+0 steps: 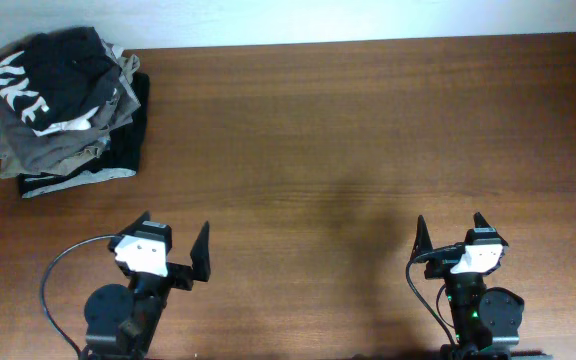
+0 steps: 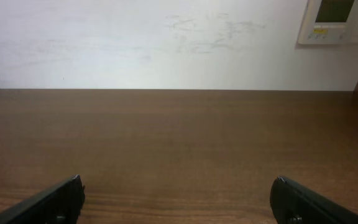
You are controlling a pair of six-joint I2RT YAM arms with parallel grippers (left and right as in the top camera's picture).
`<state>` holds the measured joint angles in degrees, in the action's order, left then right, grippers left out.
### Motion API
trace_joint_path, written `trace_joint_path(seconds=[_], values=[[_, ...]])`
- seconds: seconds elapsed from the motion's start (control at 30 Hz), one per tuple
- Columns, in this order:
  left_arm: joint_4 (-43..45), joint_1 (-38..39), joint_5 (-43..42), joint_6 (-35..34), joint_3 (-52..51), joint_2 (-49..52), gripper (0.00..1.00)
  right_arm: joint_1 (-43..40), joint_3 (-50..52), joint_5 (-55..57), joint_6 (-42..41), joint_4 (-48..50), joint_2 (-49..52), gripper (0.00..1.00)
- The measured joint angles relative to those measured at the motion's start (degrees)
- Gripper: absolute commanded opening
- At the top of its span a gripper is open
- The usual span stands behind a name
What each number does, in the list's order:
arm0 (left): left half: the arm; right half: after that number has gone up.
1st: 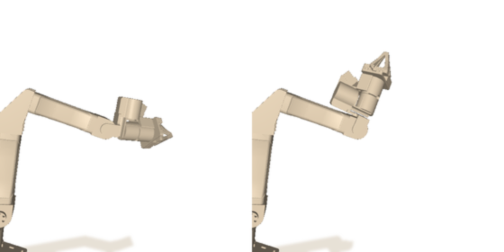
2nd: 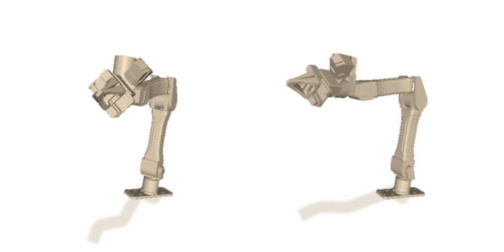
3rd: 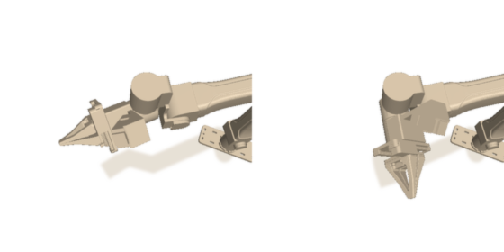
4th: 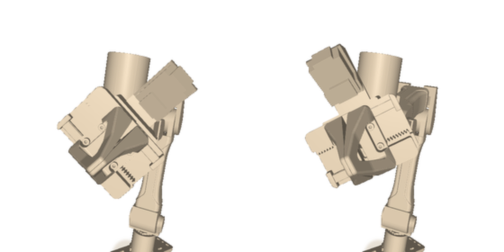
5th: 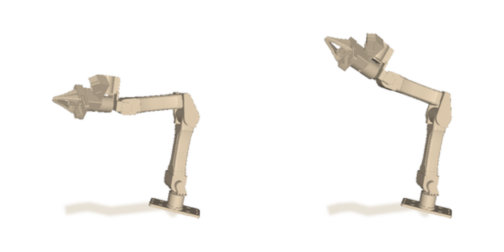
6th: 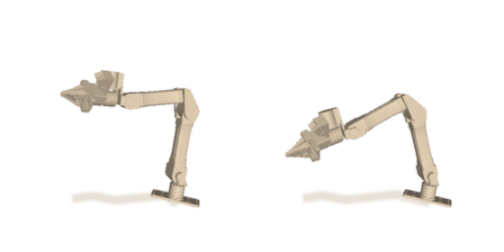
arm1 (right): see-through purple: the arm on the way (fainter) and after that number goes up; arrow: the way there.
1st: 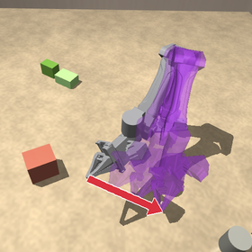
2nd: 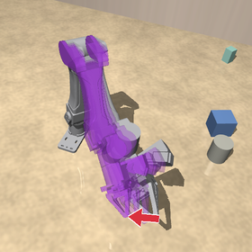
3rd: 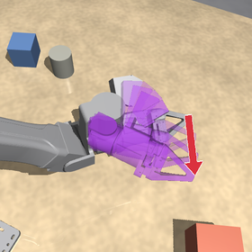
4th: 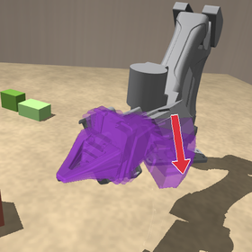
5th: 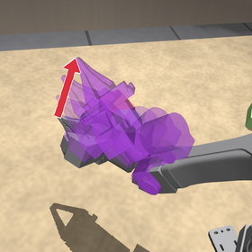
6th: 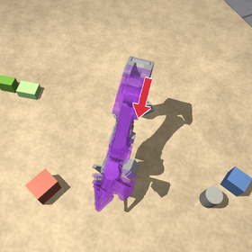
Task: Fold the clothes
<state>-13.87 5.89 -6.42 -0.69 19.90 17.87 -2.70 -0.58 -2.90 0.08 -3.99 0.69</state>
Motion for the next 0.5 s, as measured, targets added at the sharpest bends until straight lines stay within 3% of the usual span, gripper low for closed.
trace_joint_path(seconds=[0.17, 0.4, 0.5], values=[[2.27, -0.81, 1.53, 0.0, -4.17, -3.5, 0.99, 0.0, 0.0, 0.0, -0.04, 0.0, 0.0, 0.99], [18.45, -1.79, 1.07, 0.0, -16.11, -12.17, 0.99, 0.0, 0.0, -0.02, -0.02, 0.0, -0.02, 0.99], [19.98, -1.92, 1.09, 0.0, -18.84, -14.47, 0.99, 0.0, 0.0, 0.0, -0.07, 0.0, 0.0, 0.99]])
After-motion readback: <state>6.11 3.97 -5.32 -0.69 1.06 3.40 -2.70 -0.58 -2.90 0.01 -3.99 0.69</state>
